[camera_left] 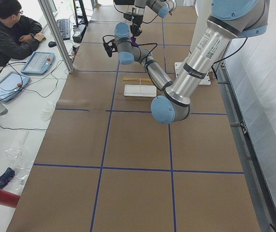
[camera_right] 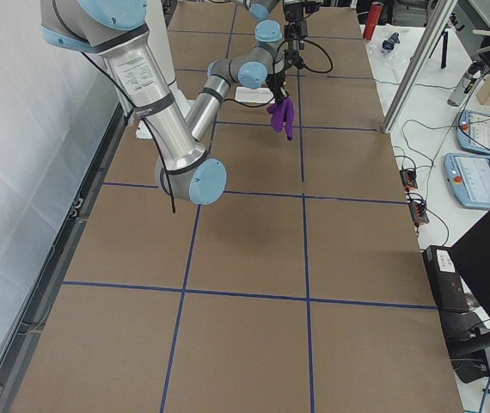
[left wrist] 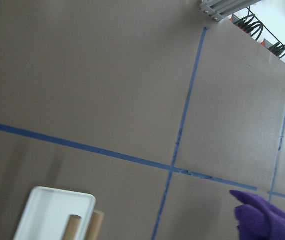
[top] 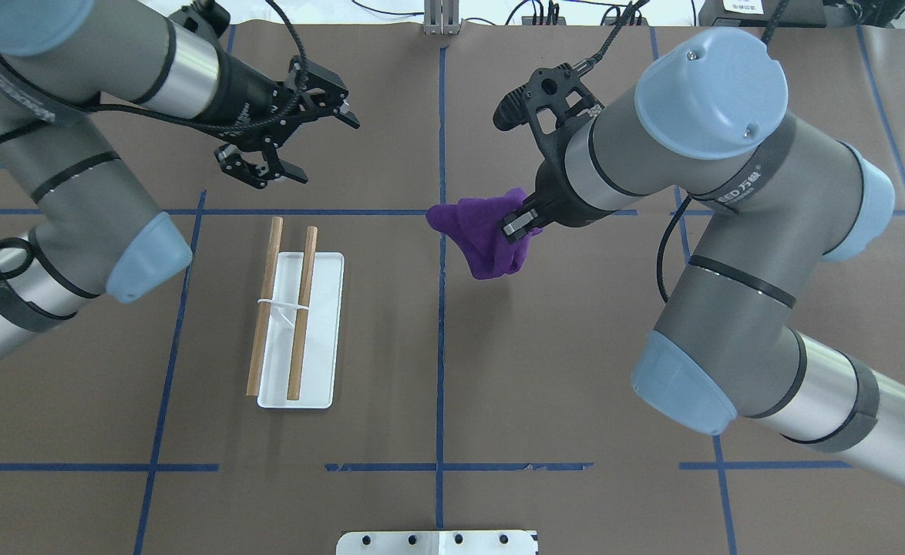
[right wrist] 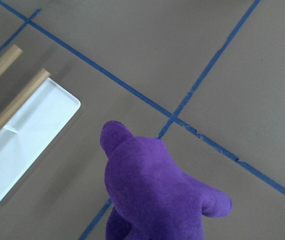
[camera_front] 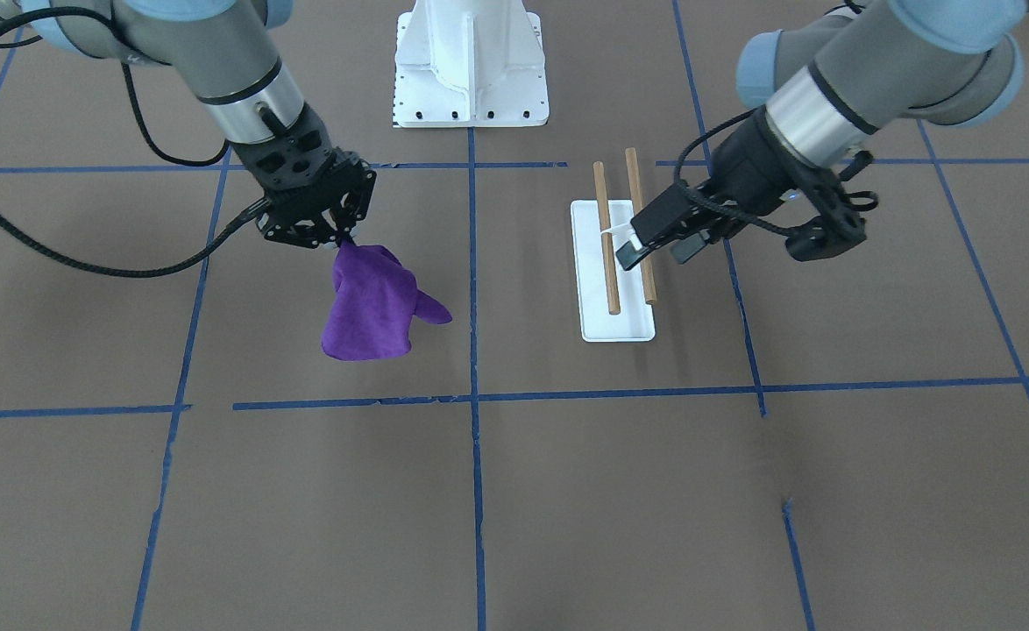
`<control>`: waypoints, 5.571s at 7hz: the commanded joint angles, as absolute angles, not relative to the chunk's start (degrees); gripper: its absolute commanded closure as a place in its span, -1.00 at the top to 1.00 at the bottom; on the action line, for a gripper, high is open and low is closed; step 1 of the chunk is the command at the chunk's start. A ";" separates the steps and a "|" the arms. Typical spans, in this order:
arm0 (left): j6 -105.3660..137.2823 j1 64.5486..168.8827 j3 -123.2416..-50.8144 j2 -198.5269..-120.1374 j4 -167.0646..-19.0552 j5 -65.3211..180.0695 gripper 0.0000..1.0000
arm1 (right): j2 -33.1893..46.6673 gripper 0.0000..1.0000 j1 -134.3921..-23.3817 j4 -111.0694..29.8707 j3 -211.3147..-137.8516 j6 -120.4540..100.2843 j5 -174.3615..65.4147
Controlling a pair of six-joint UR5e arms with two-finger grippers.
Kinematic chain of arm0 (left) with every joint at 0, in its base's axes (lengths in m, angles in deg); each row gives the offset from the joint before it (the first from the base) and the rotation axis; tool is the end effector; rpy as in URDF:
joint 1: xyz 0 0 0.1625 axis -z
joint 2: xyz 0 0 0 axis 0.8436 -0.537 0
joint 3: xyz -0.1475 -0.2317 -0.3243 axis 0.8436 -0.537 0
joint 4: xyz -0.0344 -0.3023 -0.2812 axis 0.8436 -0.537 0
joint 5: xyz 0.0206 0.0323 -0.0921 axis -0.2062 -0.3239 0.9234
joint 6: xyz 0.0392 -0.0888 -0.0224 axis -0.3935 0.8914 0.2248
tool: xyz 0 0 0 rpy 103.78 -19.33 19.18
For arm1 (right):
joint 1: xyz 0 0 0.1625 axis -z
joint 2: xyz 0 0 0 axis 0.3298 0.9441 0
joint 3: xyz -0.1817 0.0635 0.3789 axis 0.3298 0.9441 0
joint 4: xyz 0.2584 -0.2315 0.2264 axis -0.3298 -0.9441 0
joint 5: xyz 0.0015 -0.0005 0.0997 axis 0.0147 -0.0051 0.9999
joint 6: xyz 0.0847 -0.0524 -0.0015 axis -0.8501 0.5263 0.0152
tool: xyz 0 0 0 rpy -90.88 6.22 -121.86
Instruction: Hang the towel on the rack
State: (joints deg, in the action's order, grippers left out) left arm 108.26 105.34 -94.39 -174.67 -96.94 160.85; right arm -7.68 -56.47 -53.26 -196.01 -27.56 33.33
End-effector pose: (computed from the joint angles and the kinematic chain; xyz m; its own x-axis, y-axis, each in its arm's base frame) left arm 0.3704 -0.5222 0.1697 0.1135 -0.4826 -0.8685 0.2834 0.8535 -0.4372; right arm -0.3984 -0.4254 0.1375 0.4921 -0.5996 0.6311 0.1554 0.7738 0.6141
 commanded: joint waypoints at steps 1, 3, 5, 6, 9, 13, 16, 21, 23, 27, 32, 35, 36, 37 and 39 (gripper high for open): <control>115.03 102.35 -92.91 -176.82 -97.10 158.45 1.00 | -8.57 -1.00 -54.59 -51.50 -198.66 -30.40 32.28; 117.24 99.55 -93.61 -177.27 -97.10 158.45 1.00 | -8.49 -1.00 -53.10 -49.11 -198.13 -30.76 29.57; 117.42 98.14 -94.85 -177.27 -98.58 158.71 1.00 | -8.22 -1.00 -53.09 -48.93 -197.78 -30.67 29.29; 118.64 97.34 -94.59 -177.27 -100.42 158.63 1.00 | -8.31 -1.00 -53.09 -48.93 -197.69 -30.67 29.29; 119.09 96.98 -94.58 -177.27 -101.67 158.54 1.00 | -9.36 -1.00 -53.01 -48.84 -197.78 -30.85 29.29; 118.83 96.63 -94.58 -176.83 -105.42 158.62 -0.35 | -9.46 -1.00 -52.74 -48.84 -197.78 -31.29 29.29; 118.56 96.63 -94.67 -176.65 -105.63 158.71 -0.34 | -9.37 -1.00 -52.65 -48.93 -197.69 -31.20 29.29; 118.30 96.63 -94.67 -176.30 -105.54 158.80 -1.00 | -9.02 -1.00 -52.48 -49.37 -197.69 -31.11 29.73; 118.21 96.72 -94.76 -176.21 -105.45 158.71 -1.00 | -8.58 0.99 -52.48 -50.24 -197.69 -35.12 30.34; 115.32 97.50 -99.41 -168.68 -105.10 158.89 -1.00 | -8.40 1.00 -58.17 -65.40 -197.17 -34.20 36.67; 95.50 100.76 -100.12 -156.11 -105.01 158.71 -1.00 | -0.24 1.00 -68.72 -67.12 -192.07 -13.05 41.24; 86.67 101.20 -99.95 -151.52 -105.19 158.71 -1.00 | 2.32 1.00 -71.64 -67.21 -192.07 -7.30 41.33; 86.66 101.29 -99.95 -151.52 -105.19 158.63 -1.00 | 2.32 1.00 -71.64 -67.21 -192.07 -7.29 41.33; 86.66 101.29 -99.95 -151.52 -105.19 158.71 -1.00 | 2.32 1.00 -71.64 -67.21 -192.07 -7.29 41.33; 86.66 101.29 -100.29 -151.87 -105.19 158.63 0.47 | 2.32 1.00 -71.64 -67.21 -192.07 -7.29 41.33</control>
State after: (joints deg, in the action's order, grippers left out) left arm 86.69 101.25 -100.07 -151.69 -105.19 158.69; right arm 2.32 -71.63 -67.21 -192.07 -7.31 41.33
